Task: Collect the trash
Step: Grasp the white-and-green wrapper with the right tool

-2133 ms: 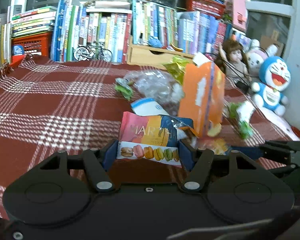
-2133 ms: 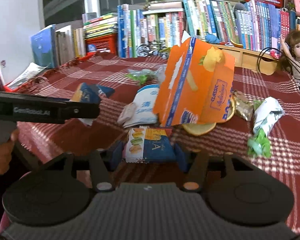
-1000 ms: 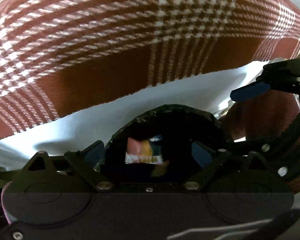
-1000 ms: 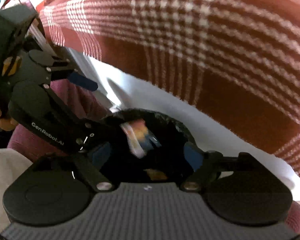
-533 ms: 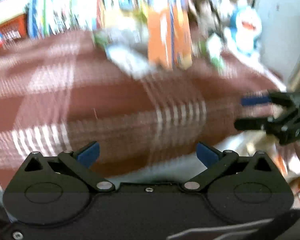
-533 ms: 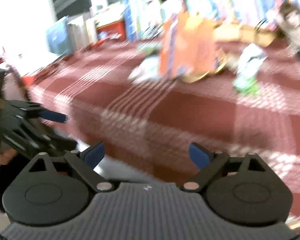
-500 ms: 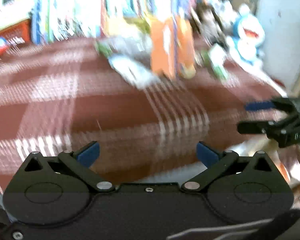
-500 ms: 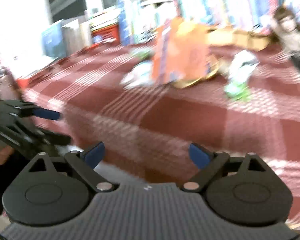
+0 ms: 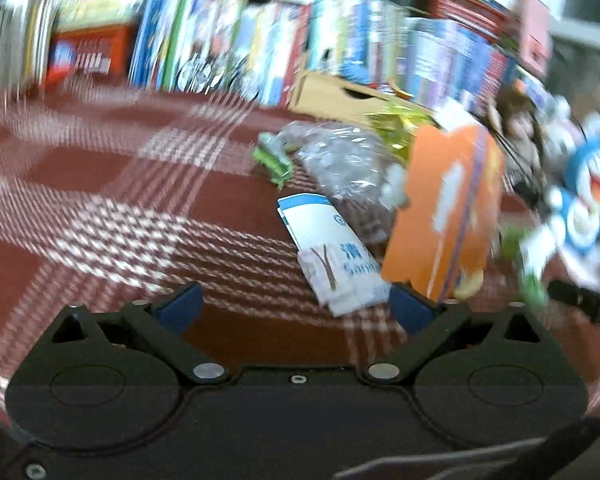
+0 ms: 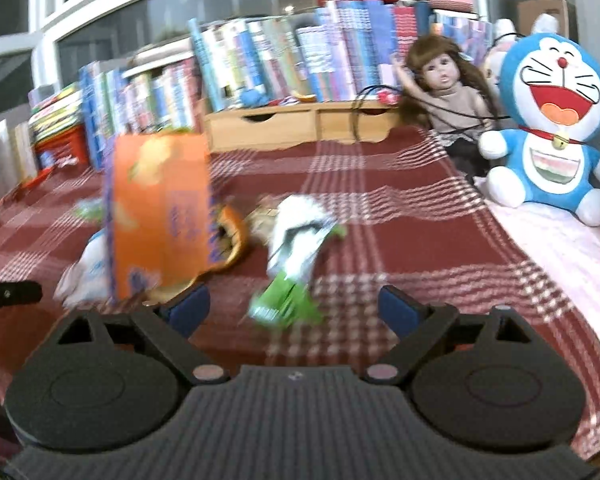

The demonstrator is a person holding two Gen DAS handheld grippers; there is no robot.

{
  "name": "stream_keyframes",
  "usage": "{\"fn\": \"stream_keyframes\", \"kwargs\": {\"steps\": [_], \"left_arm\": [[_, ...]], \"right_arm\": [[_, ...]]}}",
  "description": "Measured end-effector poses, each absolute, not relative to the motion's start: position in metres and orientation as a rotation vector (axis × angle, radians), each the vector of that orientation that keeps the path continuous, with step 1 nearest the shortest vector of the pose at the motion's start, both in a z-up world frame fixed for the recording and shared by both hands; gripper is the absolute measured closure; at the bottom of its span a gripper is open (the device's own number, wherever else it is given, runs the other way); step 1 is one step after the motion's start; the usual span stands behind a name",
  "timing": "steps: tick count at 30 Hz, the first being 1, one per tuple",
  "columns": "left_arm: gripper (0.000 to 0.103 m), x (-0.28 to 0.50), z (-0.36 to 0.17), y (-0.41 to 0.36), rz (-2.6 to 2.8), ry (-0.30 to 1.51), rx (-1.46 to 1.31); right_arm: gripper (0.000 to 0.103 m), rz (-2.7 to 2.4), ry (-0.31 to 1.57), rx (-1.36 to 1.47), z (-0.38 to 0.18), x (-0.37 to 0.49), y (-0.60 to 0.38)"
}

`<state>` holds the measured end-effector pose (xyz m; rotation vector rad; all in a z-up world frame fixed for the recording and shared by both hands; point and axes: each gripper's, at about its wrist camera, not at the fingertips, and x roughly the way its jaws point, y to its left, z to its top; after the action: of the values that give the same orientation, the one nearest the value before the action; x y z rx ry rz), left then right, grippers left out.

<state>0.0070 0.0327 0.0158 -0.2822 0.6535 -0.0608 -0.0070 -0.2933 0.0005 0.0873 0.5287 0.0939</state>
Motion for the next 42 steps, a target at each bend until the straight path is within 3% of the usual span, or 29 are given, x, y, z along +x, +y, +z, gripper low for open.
{"fn": "stream_keyframes", "kwargs": {"steps": [3, 9, 10, 11, 12, 14, 15, 16, 42], "left_arm": [[0.025, 0.027, 0.009, 0.04, -0.045, 0.696, -0.38], [0.042, 0.041, 0.007, 0.021, -0.031, 0.684, -0.304], [0.046, 0.043, 0.007, 0.017, -0.03, 0.686, -0.287], [0.06, 0.045, 0.007, 0.011, -0.028, 0.692, -0.265], [0.071, 0.046, 0.007, 0.007, -0.025, 0.695, -0.242], [0.081, 0.045, 0.01, 0.004, -0.037, 0.69, -0.224], [0.081, 0.044, 0.011, 0.004, -0.048, 0.693, -0.231], [0.081, 0.042, 0.013, 0.005, -0.061, 0.694, -0.238], [0.081, -0.076, 0.051, 0.022, -0.183, 0.588, -0.151]], "right_arm": [[0.009, 0.074, 0.515, 0.123, 0.003, 0.011, -0.302], [0.018, 0.078, 0.555, 0.153, -0.004, 0.039, -0.301], [0.022, 0.079, 0.565, 0.159, -0.006, 0.043, -0.301], [0.026, 0.078, 0.579, 0.167, -0.008, 0.048, -0.3], [0.038, 0.08, 0.595, 0.174, -0.01, 0.052, -0.3], [0.055, 0.079, 0.62, 0.191, -0.013, 0.056, -0.299], [0.063, 0.082, 0.622, 0.203, -0.013, 0.055, -0.3], [0.065, 0.088, 0.62, 0.208, -0.012, 0.053, -0.299], [0.066, 0.367, 0.545, 0.164, 0.031, -0.065, -0.268]]}}
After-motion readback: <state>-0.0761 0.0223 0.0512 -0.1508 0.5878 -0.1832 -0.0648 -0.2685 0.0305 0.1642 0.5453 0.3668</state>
